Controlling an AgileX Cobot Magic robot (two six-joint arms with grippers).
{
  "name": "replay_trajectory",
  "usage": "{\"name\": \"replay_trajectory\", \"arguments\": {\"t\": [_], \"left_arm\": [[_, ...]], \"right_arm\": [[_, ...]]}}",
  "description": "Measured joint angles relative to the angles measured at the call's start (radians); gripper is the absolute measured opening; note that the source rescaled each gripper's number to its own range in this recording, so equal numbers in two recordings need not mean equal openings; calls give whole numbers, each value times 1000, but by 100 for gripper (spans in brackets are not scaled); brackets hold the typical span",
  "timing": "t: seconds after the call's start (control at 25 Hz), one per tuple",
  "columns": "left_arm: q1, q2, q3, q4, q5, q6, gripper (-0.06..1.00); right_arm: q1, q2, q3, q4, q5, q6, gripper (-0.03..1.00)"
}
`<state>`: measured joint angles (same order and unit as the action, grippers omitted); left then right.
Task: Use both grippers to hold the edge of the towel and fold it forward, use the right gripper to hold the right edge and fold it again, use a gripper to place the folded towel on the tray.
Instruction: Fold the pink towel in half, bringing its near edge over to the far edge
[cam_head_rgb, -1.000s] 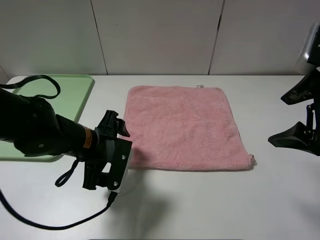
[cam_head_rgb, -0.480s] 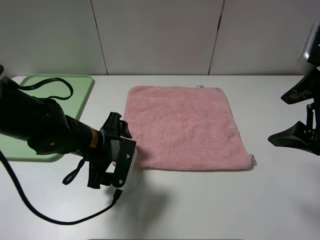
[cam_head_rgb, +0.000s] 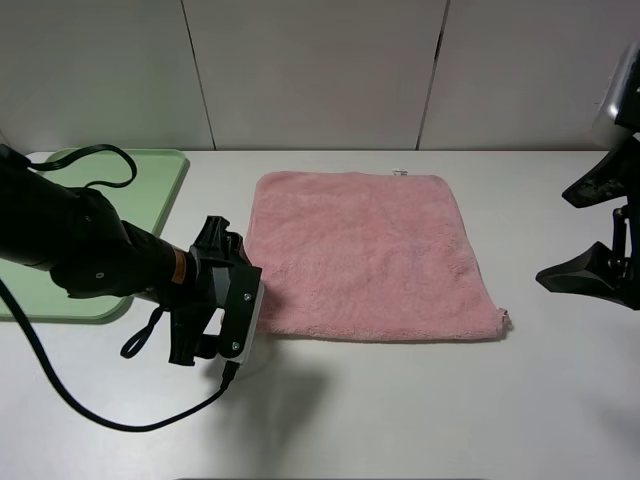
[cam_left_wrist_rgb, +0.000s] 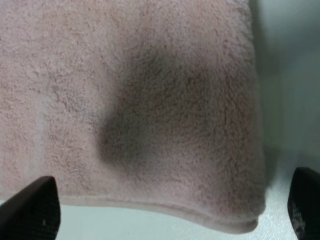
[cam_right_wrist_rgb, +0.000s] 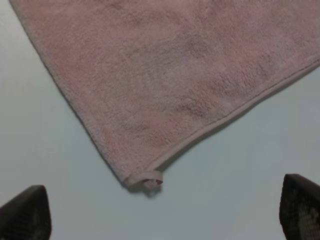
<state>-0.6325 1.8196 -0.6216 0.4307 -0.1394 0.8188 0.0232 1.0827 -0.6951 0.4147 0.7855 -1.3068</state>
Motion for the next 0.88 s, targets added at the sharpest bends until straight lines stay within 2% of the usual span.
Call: {"name": "replay_trajectory", "arguments": {"t": [0.16, 0.48, 0.68, 0.88], "left_arm": [[0, 0, 0, 0, 6, 0, 87], [0, 9, 1, 1, 29, 1, 60], [0, 12, 3, 3, 30, 1, 47], [1, 16, 6, 3, 7, 1, 44]], "right_arm": [[0, 0, 0, 0, 0, 0, 100], [0, 0, 0, 0, 0, 0, 100], [0, 0, 0, 0, 0, 0, 100], [0, 0, 0, 0, -2, 0, 100]]}}
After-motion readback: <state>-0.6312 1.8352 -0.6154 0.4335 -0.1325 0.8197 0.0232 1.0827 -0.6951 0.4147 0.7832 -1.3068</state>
